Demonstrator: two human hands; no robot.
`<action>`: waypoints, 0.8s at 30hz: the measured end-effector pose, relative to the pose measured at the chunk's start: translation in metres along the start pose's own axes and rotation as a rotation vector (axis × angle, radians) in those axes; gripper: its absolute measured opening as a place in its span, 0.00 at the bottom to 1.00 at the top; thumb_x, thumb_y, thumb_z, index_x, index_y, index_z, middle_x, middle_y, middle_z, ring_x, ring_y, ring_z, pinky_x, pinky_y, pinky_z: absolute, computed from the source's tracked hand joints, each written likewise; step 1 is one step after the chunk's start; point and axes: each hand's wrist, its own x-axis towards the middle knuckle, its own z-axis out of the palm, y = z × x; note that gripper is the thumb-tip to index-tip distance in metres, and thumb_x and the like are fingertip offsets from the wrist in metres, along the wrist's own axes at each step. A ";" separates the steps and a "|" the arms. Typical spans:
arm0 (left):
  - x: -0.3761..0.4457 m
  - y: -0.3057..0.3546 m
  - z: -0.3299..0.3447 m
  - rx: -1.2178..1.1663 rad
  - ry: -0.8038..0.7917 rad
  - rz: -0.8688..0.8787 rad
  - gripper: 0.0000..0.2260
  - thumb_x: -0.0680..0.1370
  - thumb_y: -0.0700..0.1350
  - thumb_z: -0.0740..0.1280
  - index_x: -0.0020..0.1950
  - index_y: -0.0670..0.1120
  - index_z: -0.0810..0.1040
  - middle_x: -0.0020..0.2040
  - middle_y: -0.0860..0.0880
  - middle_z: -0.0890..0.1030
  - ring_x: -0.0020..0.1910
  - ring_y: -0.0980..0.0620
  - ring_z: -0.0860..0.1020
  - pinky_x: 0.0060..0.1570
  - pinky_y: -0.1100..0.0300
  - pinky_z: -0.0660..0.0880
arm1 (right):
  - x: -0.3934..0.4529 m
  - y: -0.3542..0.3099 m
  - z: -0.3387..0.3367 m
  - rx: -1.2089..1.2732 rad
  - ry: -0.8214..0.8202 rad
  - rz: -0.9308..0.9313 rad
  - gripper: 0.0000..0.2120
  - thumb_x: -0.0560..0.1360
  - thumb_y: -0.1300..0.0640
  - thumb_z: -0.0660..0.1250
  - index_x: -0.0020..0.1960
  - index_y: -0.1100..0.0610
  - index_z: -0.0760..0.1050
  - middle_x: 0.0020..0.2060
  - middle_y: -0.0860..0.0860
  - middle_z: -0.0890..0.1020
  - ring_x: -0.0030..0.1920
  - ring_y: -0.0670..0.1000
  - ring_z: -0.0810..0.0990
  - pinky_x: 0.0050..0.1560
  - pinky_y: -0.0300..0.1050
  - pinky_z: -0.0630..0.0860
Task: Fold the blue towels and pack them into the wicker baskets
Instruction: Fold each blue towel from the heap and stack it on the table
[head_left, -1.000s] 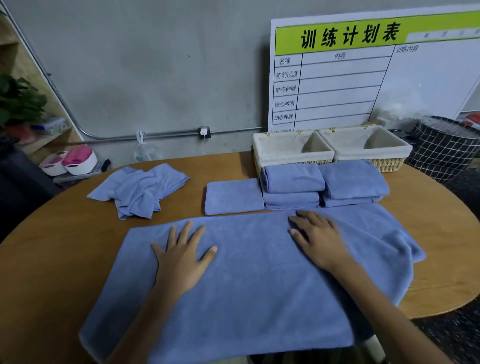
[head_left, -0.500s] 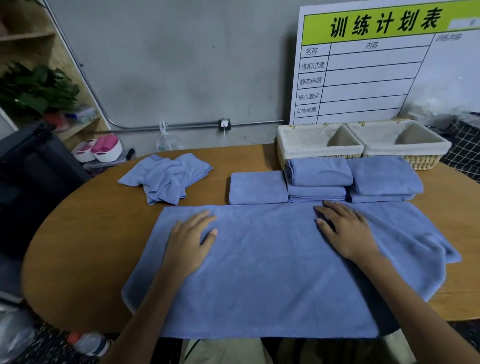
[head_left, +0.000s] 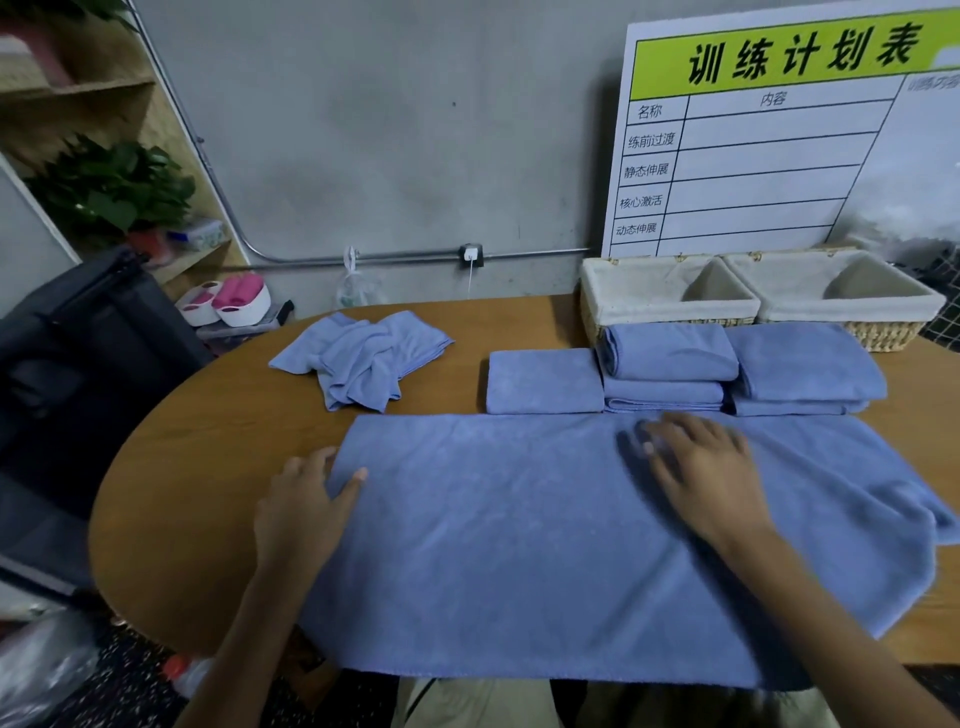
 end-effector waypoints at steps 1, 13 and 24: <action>-0.002 -0.003 -0.006 -0.054 -0.022 -0.039 0.28 0.78 0.65 0.63 0.73 0.51 0.70 0.49 0.52 0.78 0.47 0.50 0.78 0.47 0.50 0.75 | -0.001 -0.017 0.000 0.056 -0.018 -0.050 0.20 0.78 0.45 0.55 0.58 0.52 0.82 0.56 0.53 0.83 0.56 0.58 0.81 0.56 0.55 0.74; -0.060 -0.034 -0.013 -0.313 0.033 0.077 0.15 0.77 0.54 0.72 0.62 0.51 0.79 0.39 0.57 0.80 0.35 0.57 0.78 0.32 0.56 0.74 | -0.024 -0.215 0.055 0.378 -0.323 -0.413 0.19 0.79 0.44 0.56 0.63 0.49 0.78 0.64 0.51 0.78 0.63 0.54 0.76 0.64 0.55 0.70; -0.054 -0.054 -0.042 -0.590 -0.246 0.139 0.14 0.79 0.47 0.70 0.63 0.59 0.74 0.42 0.50 0.82 0.42 0.55 0.81 0.42 0.56 0.76 | -0.020 -0.232 0.066 0.316 -0.451 -0.399 0.26 0.80 0.41 0.48 0.69 0.50 0.74 0.72 0.50 0.71 0.73 0.56 0.66 0.71 0.59 0.61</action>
